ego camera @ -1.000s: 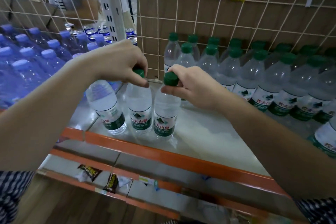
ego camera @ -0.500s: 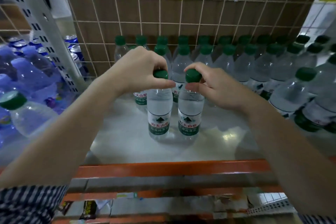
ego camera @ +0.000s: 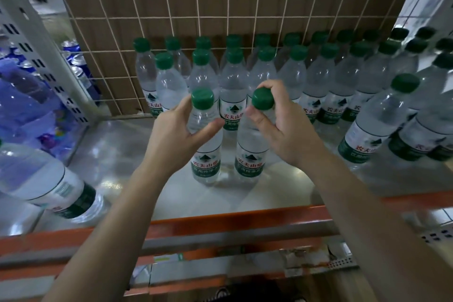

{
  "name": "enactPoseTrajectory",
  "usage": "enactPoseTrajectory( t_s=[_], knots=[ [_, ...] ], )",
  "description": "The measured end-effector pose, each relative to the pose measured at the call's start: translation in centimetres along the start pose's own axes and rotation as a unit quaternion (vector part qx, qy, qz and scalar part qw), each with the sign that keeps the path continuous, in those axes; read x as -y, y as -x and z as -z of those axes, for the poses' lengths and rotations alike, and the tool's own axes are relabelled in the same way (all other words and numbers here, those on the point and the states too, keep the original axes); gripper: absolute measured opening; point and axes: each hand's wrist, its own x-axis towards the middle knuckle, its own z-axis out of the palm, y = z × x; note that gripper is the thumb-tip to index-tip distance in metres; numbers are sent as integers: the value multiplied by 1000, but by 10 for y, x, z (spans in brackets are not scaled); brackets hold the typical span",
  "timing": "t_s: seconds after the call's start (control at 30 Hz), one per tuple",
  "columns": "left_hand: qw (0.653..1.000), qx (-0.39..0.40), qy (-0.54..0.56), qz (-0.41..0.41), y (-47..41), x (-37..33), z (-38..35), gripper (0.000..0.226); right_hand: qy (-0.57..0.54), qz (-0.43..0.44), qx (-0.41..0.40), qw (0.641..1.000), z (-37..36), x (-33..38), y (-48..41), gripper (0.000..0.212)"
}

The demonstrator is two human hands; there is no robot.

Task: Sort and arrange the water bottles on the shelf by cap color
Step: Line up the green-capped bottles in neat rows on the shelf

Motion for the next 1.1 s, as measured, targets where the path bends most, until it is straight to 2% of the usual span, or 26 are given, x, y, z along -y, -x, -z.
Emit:
enactPoseTrajectory(
  t_s=[0.23, 0.33, 0.63, 0.83, 1.1],
  knots=[
    [997, -35, -6, -69, -15, -11, 12, 35, 131, 4, 64, 989, 43, 6, -23, 34],
    [996, -12, -27, -85, -22, -20, 11, 31, 147, -6, 85, 985, 57, 1, -32, 37],
    [997, 62, -31, -26, -56, -63, -24, 33, 229, -24, 169, 958, 117, -33, -65, 43],
    [991, 105, -73, -47, -85, -100, -60, 35, 293, -14, 220, 930, 155, -65, -85, 48],
    [992, 112, -48, -39, -104, -133, -100, 31, 282, -19, 252, 926, 192, -101, -90, 43]
  ],
)
